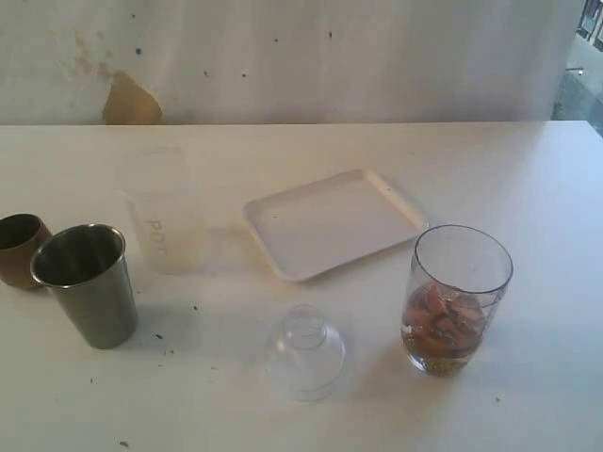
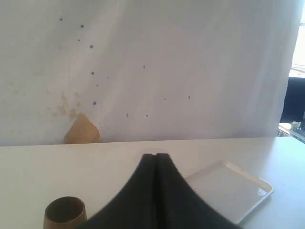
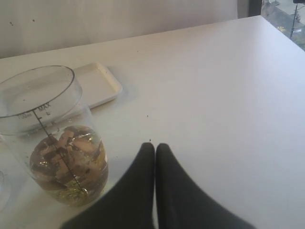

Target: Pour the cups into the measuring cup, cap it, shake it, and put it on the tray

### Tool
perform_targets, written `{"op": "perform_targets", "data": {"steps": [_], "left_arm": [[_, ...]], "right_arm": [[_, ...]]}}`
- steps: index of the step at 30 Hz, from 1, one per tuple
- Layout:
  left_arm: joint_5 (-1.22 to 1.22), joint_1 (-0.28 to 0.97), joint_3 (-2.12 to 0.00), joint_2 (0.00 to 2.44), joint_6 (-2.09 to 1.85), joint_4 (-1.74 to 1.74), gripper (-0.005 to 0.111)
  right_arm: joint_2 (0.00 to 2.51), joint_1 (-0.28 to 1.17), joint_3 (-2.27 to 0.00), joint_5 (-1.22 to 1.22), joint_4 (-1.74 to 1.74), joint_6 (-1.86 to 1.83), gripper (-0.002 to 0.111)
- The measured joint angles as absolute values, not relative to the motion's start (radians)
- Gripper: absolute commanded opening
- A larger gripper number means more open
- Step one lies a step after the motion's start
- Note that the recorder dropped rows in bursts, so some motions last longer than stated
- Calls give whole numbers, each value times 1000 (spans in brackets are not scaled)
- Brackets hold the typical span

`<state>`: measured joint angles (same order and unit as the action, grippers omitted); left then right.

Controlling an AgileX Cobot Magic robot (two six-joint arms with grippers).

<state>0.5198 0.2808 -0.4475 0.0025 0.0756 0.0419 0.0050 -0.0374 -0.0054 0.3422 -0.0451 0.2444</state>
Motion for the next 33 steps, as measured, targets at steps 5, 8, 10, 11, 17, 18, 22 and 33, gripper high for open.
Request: {"op": "perform_targets", "data": {"steps": [5,8,10,11,17,18,22,33], "left_arm": [[520,281,-447,3,76,42,0],[520,281,-447,3,76,42,0],[520,281,-447,3,74,42,0],[520,280,-447,3,74,42,0],[522,167,-436,3,72,42,0],[526,138,-435,3,72,42,0],[526,37,-435,3,72,42,0],[406,-103,-284,3,72,42,0]], "right_arm": [[5,-37,-5,342,-45,244,0],[5,-37,-5,342,-45,244,0],[5,-37,-5,342,-45,244,0],[5,-37,-5,342,-45,244,0],[5,-37,-5,342,-45,244,0],[5,-37,-5,342,-45,244,0],[5,-37,-5,342,-45,244,0],[5,-37,-5,342,-45,244,0]]}}
